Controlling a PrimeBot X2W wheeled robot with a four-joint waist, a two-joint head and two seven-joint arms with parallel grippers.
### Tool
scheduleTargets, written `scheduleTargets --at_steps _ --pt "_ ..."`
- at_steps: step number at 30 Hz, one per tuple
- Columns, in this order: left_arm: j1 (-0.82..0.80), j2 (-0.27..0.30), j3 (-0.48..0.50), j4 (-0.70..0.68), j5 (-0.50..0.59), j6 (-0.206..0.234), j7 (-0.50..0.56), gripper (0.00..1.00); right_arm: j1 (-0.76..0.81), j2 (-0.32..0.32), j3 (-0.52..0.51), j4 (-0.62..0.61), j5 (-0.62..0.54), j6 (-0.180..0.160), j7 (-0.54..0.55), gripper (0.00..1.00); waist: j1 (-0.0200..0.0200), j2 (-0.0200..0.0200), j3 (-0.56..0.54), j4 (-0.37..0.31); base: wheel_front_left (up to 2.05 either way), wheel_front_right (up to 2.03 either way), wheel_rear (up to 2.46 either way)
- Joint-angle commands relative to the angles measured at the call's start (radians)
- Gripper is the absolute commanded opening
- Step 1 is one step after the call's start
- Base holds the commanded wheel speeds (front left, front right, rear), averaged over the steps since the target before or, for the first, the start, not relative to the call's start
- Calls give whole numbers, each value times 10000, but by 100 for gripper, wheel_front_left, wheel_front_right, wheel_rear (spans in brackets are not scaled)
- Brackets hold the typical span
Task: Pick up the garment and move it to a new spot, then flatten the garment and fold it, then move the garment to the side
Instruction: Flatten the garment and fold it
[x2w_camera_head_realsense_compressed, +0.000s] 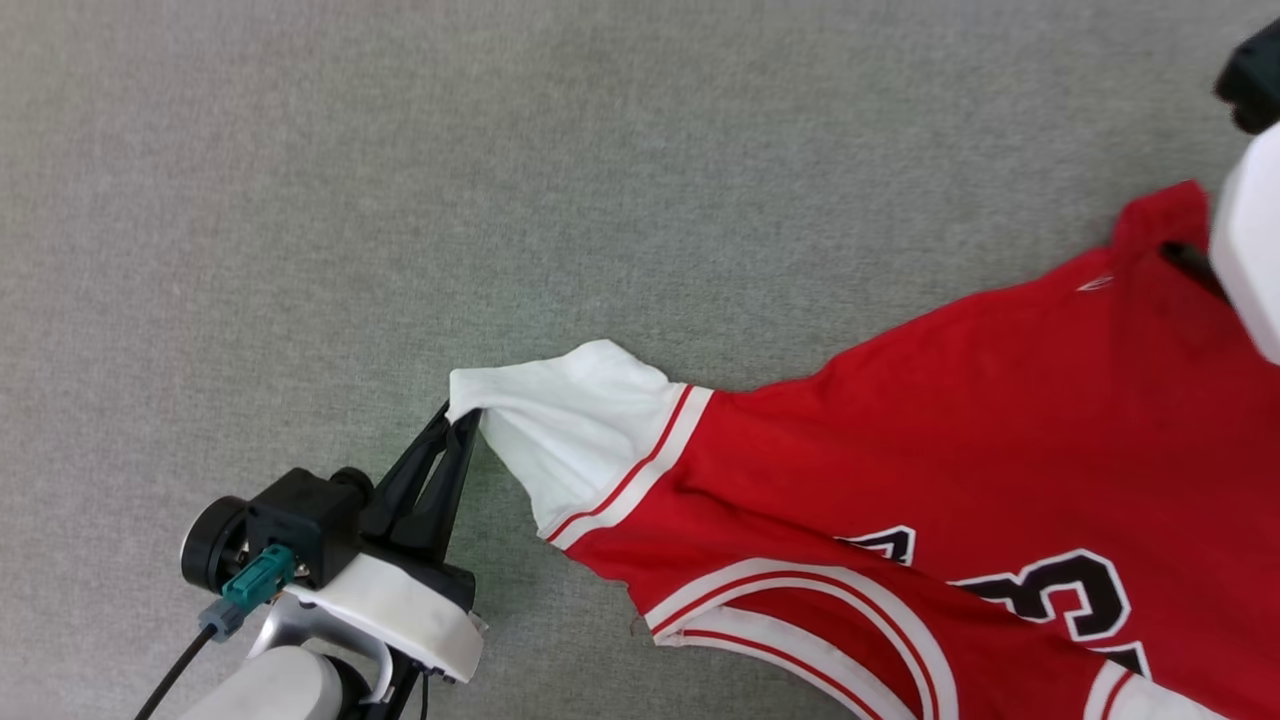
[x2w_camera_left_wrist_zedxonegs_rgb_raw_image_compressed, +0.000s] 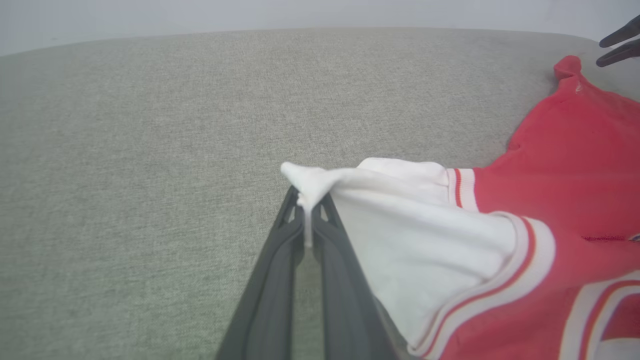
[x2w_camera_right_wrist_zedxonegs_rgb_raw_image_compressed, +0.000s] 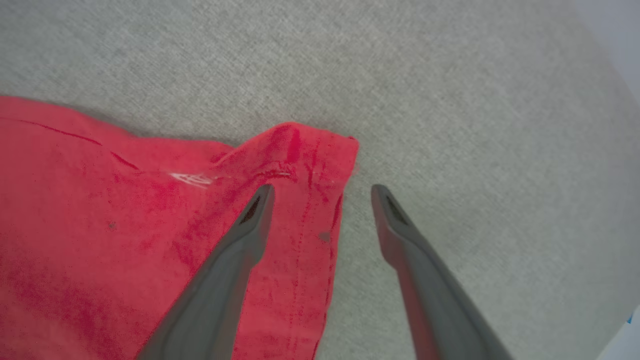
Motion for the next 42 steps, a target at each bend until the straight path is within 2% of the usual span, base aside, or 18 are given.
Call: scheduleTargets --at_steps 1,6,9,10,11,20,27,31,36,42 --pt "-133 -42 16 17 72 -13 -35 0 -154 125 125 182 -10 -6 -104 100 0 0 262 163 0 0 0" --pt "-253 -180 7 142 75 -89 -85 0 -3 365 1423 1210 180 -6 -408 100 0 0 520 271 0 0 0" --pt "-301 -228 10 264 36 -137 -117 0 265 300 2169 1503 492 -3 -540 100 0 0 483 256 0 0 0" --pt "-283 -226 27 310 20 -138 -120 0 253 251 2318 1514 585 11 -639 63 0 0 427 225 0 0 0" --pt "-237 -224 54 355 3 -130 -122 0 174 228 2391 1512 704 10 -805 0 0 0 352 178 0 0 0" --pt "-119 208 350 514 27 -40 -109 0 -970 276 2131 1542 1317 -7 -3174 0 0 0 -986 -411 0 0 0" --pt "-1156 772 660 24 331 8 445 0 -1441 185 2174 1244 1613 -7 -4787 0 0 0 -1722 -841 0 0 0" --pt "-2316 981 874 -115 516 -231 921 0 -1817 339 1922 1269 1615 -7 -5569 0 0 0 -1712 -1037 0 0 0" --pt "-4252 919 1192 128 693 -631 1428 0 -2515 588 1296 1574 1077 -7 -6451 0 0 0 -1324 -1206 0 0 0" --pt "-6898 706 1484 812 988 -1239 1904 0 -3762 1424 328 2324 68 -7 -7162 0 0 0 -597 -1412 0 0 0"
